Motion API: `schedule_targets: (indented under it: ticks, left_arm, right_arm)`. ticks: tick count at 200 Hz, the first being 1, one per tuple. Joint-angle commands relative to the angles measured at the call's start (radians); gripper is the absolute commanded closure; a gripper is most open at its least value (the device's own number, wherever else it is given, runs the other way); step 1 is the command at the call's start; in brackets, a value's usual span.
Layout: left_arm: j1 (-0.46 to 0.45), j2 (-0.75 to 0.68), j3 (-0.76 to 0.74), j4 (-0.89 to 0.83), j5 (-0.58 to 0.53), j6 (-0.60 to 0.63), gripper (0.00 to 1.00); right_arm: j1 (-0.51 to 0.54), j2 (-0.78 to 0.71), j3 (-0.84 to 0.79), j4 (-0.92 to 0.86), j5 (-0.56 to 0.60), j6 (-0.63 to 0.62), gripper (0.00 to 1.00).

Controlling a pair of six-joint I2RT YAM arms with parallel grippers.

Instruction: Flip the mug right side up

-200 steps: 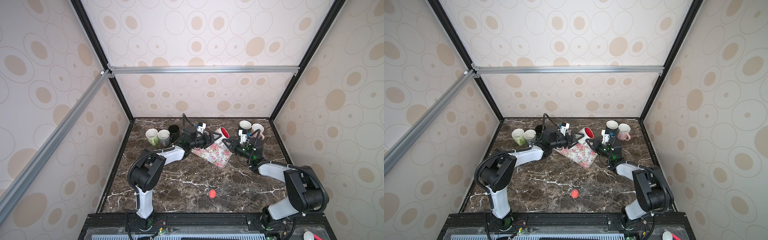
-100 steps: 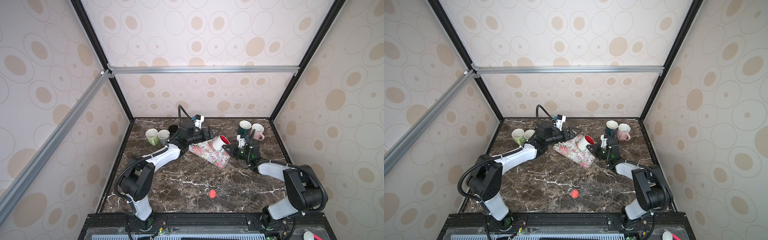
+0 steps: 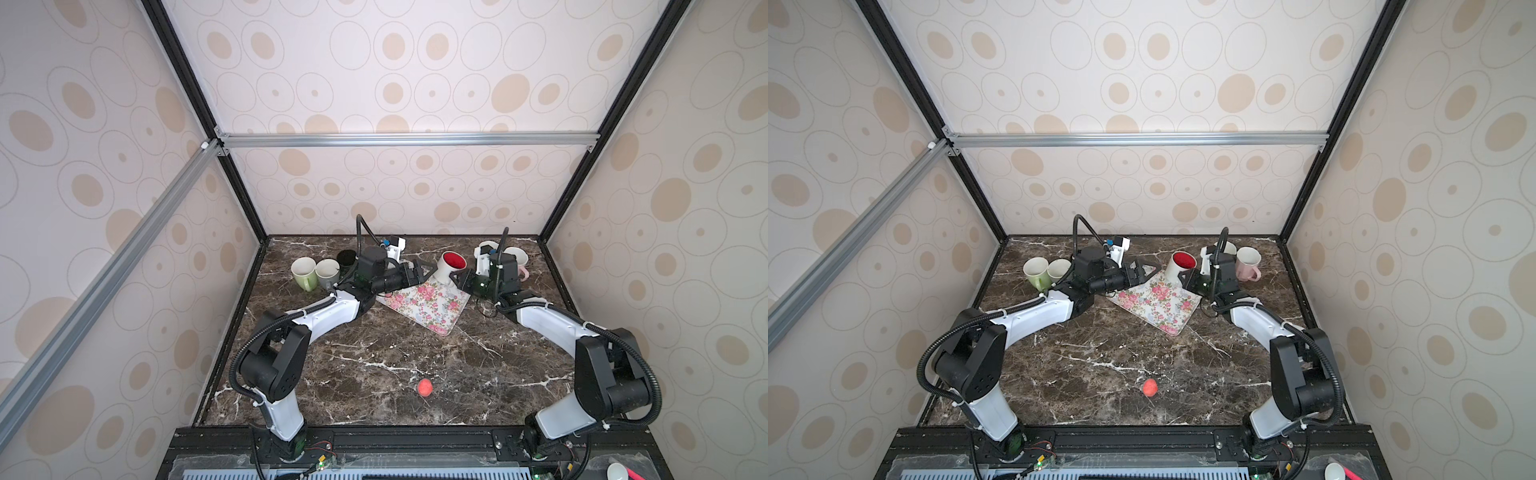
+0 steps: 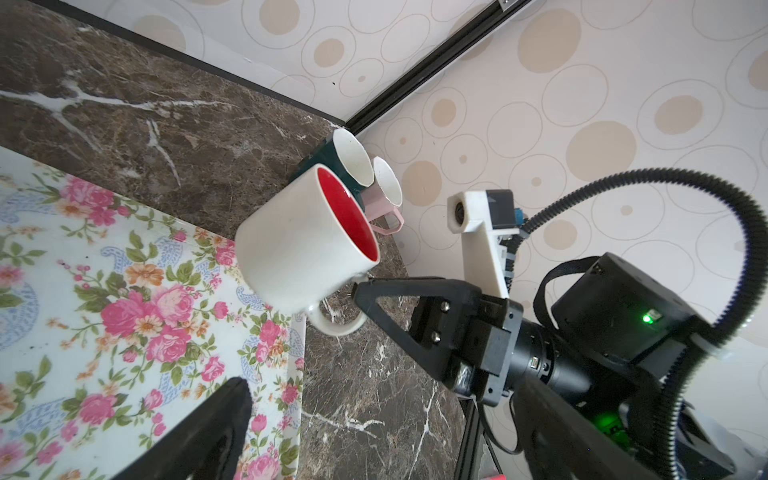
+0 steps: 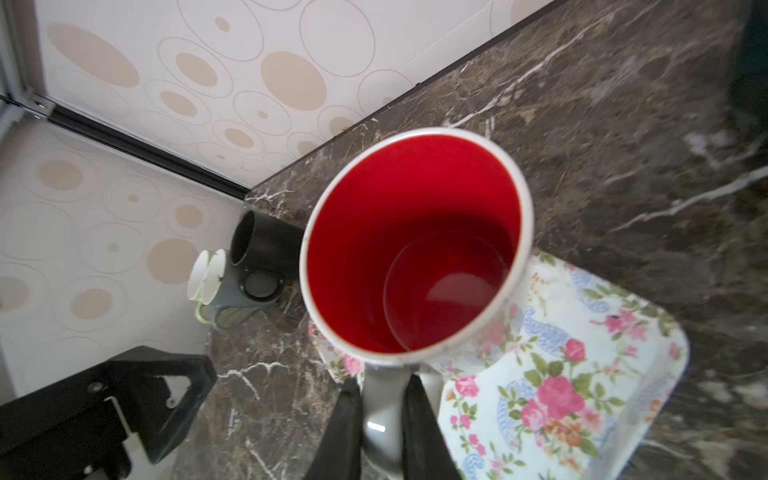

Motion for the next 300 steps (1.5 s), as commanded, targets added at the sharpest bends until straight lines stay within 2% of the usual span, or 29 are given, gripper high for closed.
schedule_targets:
  ticks: [1,69,118,145,221,260,273,300]
  left_arm:
    - [0.009,-0.058,-0.012,-0.001,-0.016,0.041,0.02]
    - [0.015,-0.138,-0.061,-0.069,-0.087,0.099,0.02]
    - [0.016,-0.173,-0.085,-0.095,-0.113,0.113,0.02]
    - [0.015,-0.188,-0.087,-0.115,-0.116,0.125,0.02]
    - [0.021,-0.219,-0.085,-0.186,-0.174,0.156,0.02]
    - [0.027,-0.234,-0.098,-0.191,-0.184,0.165,0.02]
    - [0.03,-0.238,-0.093,-0.202,-0.185,0.172,0.02]
    - [0.033,-0.241,-0.085,-0.217,-0.193,0.193,0.02]
  right_arm:
    - [0.003,0.035,0.086,-0.069,0.109,-0.157,1.0]
    - [0.003,0.186,0.209,-0.087,0.262,-0.341,1.0]
    - [-0.004,0.271,0.222,0.008,0.325,-0.366,1.0]
    - [-0.012,0.308,0.238,0.051,0.32,-0.368,1.0]
    - [-0.063,0.48,0.409,0.023,0.309,-0.342,1.0]
    - [-0.076,0.502,0.423,0.046,0.265,-0.334,1.0]
    - [-0.077,0.501,0.416,0.052,0.252,-0.332,0.83]
    - [-0.079,0.482,0.391,0.076,0.202,-0.343,0.38]
